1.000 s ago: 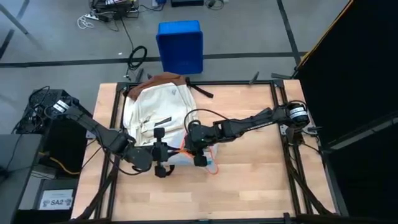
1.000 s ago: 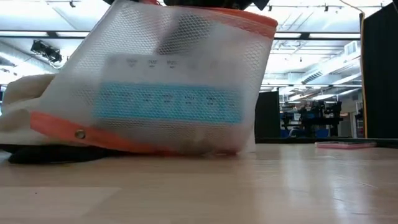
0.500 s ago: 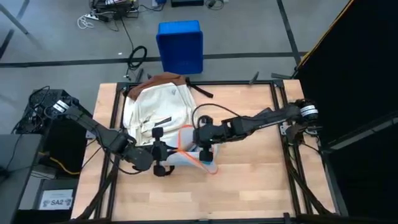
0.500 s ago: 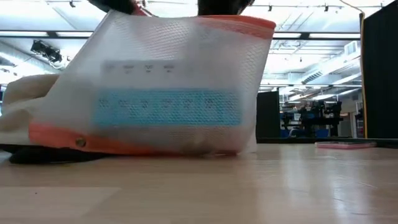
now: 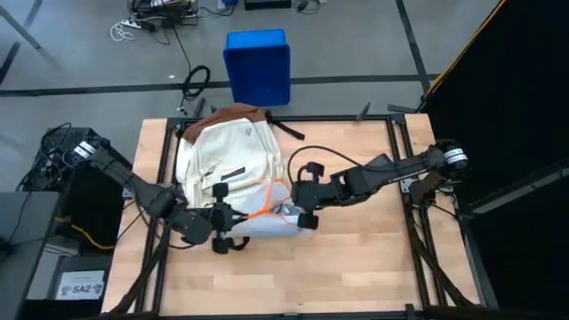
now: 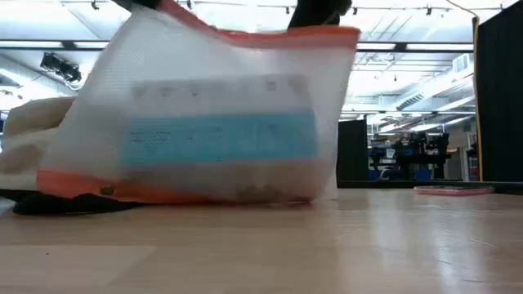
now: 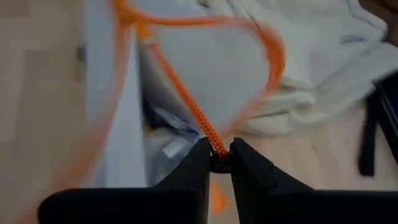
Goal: Unpack backpack
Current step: Close the zip bag
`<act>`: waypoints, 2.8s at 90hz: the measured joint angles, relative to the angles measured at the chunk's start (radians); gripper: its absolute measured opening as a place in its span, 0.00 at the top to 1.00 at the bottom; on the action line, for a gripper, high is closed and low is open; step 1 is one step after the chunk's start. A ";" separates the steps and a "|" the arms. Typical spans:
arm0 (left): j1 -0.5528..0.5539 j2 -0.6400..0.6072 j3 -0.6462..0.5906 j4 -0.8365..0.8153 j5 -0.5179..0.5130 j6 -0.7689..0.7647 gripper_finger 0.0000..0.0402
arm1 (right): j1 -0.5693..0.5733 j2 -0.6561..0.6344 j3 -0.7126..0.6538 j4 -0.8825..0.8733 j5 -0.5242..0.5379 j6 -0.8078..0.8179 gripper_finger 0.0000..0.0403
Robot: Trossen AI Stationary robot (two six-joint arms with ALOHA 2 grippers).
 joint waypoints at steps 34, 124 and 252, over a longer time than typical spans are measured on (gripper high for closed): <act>-0.013 -0.058 0.064 -0.347 -0.062 -0.179 1.00 | 0.033 0.000 0.149 -0.374 0.122 0.143 0.96; -0.049 -0.062 0.147 -0.516 -0.278 -0.227 1.00 | 0.161 -0.011 0.200 -0.818 0.178 0.575 0.97; -0.032 0.073 -0.066 0.016 0.139 -0.046 1.00 | 0.212 0.146 0.007 -0.380 -0.017 0.498 0.95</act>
